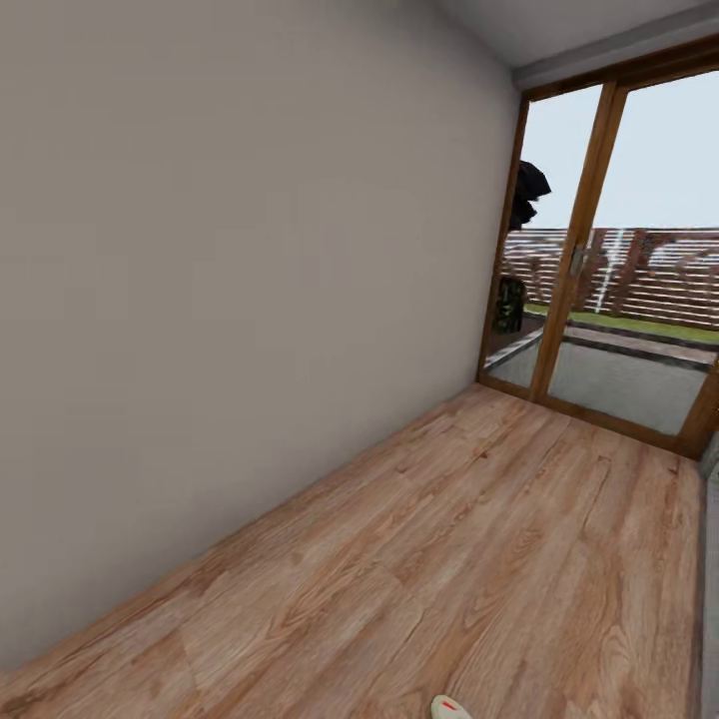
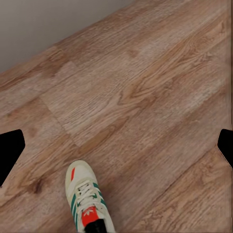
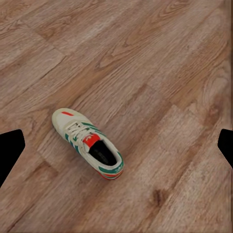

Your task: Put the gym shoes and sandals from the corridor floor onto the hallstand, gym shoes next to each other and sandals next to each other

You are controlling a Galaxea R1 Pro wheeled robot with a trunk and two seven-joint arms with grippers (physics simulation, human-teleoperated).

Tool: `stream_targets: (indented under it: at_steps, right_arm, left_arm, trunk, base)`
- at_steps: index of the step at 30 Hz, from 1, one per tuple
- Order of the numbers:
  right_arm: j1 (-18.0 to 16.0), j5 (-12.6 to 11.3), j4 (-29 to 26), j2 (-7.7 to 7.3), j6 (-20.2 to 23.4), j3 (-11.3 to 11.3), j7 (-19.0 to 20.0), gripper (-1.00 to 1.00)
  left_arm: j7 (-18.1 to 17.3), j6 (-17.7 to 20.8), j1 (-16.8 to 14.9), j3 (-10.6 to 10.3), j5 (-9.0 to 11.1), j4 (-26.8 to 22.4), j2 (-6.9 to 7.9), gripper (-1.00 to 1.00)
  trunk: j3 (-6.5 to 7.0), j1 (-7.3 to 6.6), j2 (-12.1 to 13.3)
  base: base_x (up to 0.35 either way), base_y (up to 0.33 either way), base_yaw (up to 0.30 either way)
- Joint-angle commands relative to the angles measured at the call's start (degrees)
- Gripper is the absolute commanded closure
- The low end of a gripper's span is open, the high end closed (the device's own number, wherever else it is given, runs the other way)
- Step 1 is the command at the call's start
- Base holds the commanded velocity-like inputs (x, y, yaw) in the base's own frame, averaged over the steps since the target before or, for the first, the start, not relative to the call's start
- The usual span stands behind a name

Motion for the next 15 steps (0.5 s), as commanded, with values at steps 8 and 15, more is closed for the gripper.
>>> stream_targets:
  at_steps: [8, 15]
  right_arm:
    - [-0.04, -0.58, 0.05, -0.03, -0.21, 0.23, -0.01, -1.00]
    - [-0.04, -0.61, 0.05, -0.03, -0.21, 0.26, -0.02, -1.00]
  left_arm:
    - [0.01, -0.18, -0.03, 0.07, 0.06, 0.02, -0.01, -1.00]
    - [0.01, -0.18, -0.03, 0.07, 0.08, -0.03, 0.00, -1.00]
  trunk:
    - [-0.06, 0.00, -0.03]
    - [-0.06, 0.00, -0.03]
  base:
    - [0.000, -0.114, 0.028]
    - [0.000, -0.023, 0.180]
